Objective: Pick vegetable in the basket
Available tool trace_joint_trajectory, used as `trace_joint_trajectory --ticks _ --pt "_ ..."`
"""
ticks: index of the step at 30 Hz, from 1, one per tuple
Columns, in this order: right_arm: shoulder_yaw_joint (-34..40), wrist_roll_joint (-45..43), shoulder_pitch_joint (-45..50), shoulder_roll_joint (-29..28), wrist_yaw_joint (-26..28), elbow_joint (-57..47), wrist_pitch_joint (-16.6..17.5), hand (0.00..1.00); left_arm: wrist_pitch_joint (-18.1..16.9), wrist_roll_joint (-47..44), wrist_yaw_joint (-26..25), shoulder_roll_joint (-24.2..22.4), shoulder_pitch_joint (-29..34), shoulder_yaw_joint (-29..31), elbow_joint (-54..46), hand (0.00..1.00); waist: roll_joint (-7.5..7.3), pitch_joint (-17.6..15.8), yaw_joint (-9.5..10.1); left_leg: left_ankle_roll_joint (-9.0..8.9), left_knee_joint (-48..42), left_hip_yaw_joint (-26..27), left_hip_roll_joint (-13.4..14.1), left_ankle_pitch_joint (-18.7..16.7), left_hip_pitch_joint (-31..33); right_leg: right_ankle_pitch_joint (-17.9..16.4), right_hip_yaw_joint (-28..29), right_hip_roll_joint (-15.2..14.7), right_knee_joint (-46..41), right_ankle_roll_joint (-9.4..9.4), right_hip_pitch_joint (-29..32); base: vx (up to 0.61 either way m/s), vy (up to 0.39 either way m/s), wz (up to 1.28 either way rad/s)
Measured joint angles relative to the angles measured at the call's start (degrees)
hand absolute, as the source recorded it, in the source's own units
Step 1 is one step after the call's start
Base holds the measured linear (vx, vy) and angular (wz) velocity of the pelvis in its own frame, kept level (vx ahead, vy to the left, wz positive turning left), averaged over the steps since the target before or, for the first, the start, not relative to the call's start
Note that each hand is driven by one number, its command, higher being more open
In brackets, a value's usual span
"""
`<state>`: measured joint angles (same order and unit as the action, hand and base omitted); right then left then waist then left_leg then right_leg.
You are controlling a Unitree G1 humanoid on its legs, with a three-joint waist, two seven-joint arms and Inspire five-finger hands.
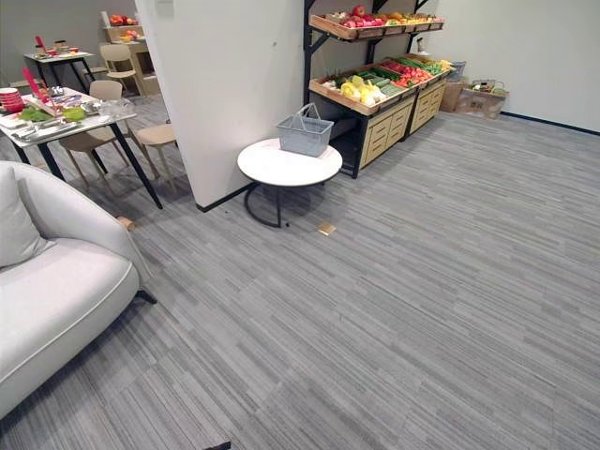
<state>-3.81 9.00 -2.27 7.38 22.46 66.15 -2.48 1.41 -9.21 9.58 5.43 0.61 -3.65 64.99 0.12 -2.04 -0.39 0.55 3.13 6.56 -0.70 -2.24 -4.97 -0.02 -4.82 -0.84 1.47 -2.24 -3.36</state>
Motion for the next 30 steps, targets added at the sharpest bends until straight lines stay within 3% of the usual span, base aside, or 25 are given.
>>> trace_joint_trajectory --ticks 3,8,14,30 --pt "-0.2 -0.4 -0.3 0.0 0.1 0.1 -1.8 1.00 0.0 0.9 0.2 0.2 0.0 -0.4 0.1 1.00 -0.01 0.0 -0.03 0.01 -0.3 -0.7 -0.3 0.0 -0.2 -0.1 -0.9 -0.3 0.0 -0.02 -0.6 -0.03 -0.004 0.11" --pt "0.1 -9.4 -0.4 0.8 -0.4 0.9 -5.2 1.00 -0.9 0.4 0.0 0.8 0.9 -0.2 1.2 1.00 0.00 0.0 0.01 0.26 -0.3 -0.7 -0.6 0.1 -0.7 -0.5 -1.1 -0.7 -0.3 0.10 -0.9 -0.04 -0.001 0.02" --pt "0.5 -8.5 -0.4 0.6 -0.5 0.9 -5.1 1.00 -1.3 -0.3 -0.5 0.9 1.0 -0.1 1.5 1.00 -0.18 0.1 -0.01 1.04 0.7 -0.7 -0.9 0.6 -1.1 -0.5 -1.1 -0.9 -0.3 0.09 -0.8 -0.03 -0.003 -0.01" --pt "0.5 -6.8 -0.5 0.2 -0.6 1.1 -4.9 1.00 -2.6 -1.5 -0.5 1.0 1.4 -0.2 1.6 1.00 -0.37 0.4 0.00 1.05 1.1 -0.8 -1.1 0.6 -1.3 -0.6 -1.4 -1.1 -0.3 -0.12 -0.9 -0.01 -0.005 0.00"
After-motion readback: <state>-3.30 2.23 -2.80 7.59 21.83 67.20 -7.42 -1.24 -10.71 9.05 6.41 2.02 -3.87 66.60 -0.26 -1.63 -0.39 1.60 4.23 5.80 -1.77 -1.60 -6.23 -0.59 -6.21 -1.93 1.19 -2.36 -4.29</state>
